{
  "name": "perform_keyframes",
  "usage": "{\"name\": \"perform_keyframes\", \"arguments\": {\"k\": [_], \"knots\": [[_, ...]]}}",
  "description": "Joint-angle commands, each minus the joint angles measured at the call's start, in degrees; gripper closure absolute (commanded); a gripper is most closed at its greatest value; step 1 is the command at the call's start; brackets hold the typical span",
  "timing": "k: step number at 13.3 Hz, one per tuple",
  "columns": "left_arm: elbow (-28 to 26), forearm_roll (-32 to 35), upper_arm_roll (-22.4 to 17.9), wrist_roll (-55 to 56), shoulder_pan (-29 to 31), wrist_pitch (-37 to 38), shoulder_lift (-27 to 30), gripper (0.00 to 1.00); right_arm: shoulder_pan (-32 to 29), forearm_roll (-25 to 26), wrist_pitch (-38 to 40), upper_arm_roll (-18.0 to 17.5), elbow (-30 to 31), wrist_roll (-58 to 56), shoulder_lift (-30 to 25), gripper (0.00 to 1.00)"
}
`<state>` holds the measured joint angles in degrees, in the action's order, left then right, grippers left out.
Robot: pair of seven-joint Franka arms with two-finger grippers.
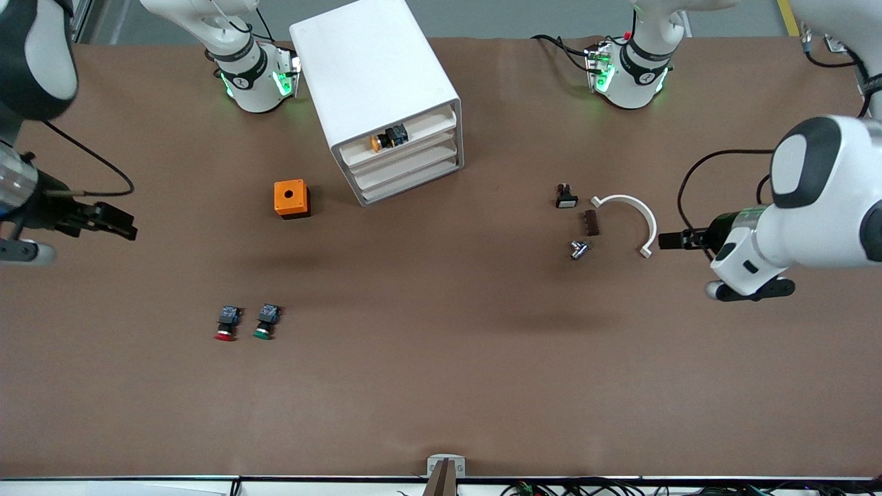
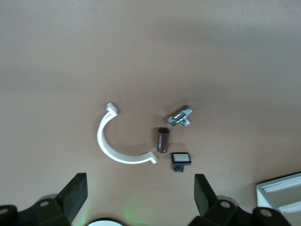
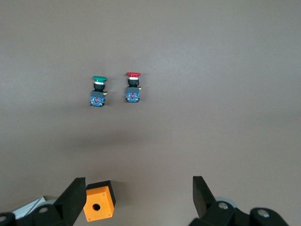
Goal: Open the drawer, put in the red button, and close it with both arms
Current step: 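Move the right gripper to the red button while the left gripper approaches the cabinet, then grasp the red button with the right gripper while the left gripper grips the drawer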
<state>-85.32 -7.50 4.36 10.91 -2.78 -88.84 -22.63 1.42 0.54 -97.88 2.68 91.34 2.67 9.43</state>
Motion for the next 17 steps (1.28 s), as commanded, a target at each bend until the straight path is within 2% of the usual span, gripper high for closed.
{"name": "perform_keyframes", "arguments": {"k": [1,4,6,9,12,15,17], "knots": [[2.27,-4.26,0.04,1.74,-0.12,-0.80,-4.60,0.00,-0.19,0.42,-2.57,-0.48,-0.46,-0.64,5.14,0.00],[2.27,-7.08,0.04,8.13,-1.96,-2.03,-8.30,0.00,-0.62,0.25,-7.13,-0.57,-0.20,-0.29,11.64,0.00],[2.35,-7.35,0.04,16.03,-5.20,-2.99,-9.88,0.00,-0.80,-2.03,-10.47,-0.48,-0.11,-0.38,15.77,0.00],[2.36,-7.35,0.04,29.48,-10.56,-3.53,-12.08,0.00,-0.63,-2.48,-17.76,-0.48,0.42,-0.38,21.66,0.00],[2.53,-7.88,0.13,46.25,-16.45,-3.62,-13.84,0.00,-0.98,-2.56,-24.71,-0.57,2.09,0.06,26.41,0.00],[2.80,-12.18,0.13,66.03,-21.55,-3.62,-16.47,0.00,-1.24,-7.38,-26.22,-0.48,2.44,-0.03,28.97,0.00],[2.88,-12.45,0.04,79.38,-25.50,-3.62,-18.14,0.00,-0.98,-8.54,-30.50,-0.48,3.66,-0.03,30.81,0.00]]}}
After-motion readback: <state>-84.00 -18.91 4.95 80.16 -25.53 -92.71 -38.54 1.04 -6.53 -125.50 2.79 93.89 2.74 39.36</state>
